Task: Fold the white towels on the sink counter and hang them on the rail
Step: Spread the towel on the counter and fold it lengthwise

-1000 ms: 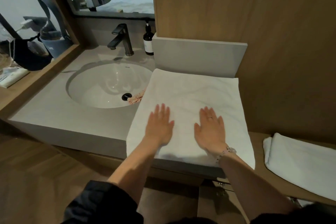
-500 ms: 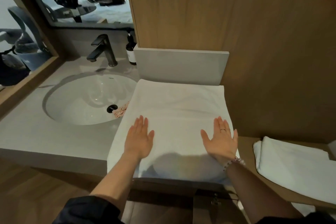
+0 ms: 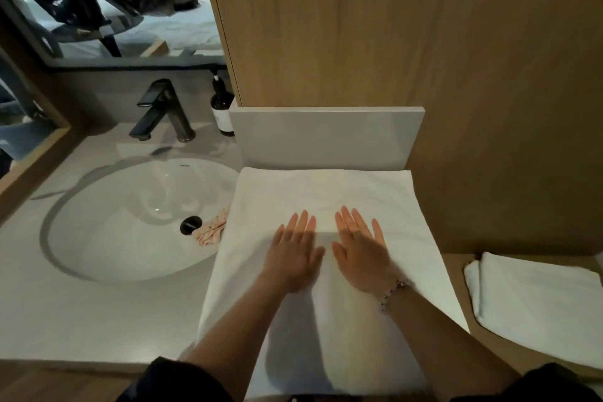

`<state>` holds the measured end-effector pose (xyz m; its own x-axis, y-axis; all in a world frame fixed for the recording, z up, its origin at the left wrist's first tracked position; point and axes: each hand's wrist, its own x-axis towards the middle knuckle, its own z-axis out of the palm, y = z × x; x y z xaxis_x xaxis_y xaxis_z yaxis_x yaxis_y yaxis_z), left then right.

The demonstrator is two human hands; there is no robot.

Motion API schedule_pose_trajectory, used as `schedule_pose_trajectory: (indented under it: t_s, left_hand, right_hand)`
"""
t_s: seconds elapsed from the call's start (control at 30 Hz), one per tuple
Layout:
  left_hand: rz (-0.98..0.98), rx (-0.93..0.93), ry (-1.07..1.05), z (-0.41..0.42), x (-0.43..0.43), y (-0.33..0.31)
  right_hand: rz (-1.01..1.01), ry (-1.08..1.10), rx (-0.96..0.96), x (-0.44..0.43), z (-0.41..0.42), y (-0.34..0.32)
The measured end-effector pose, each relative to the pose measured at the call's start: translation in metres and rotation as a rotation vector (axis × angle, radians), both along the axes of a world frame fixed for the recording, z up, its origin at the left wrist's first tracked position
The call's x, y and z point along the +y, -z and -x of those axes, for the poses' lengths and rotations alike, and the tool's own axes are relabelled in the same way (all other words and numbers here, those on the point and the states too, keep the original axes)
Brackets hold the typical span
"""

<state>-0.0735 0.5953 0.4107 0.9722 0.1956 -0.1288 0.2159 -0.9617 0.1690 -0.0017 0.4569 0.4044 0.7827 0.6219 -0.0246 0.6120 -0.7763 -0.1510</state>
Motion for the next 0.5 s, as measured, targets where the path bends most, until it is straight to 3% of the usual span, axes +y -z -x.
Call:
schedule_pose_trajectory:
  t_s: [0.23,0.5]
  left_hand:
    - [0.0,0.028,0.017,-0.014,0.031,0.004]
    - [0.047,0.042,-0.271,-0.027,0.065,-0.003]
  right_hand:
    - [0.001,0.209,0.085,-0.009,-0.027,0.001]
    - [0.067,0.511,0.138,-0.048,-0.054,-0.005]
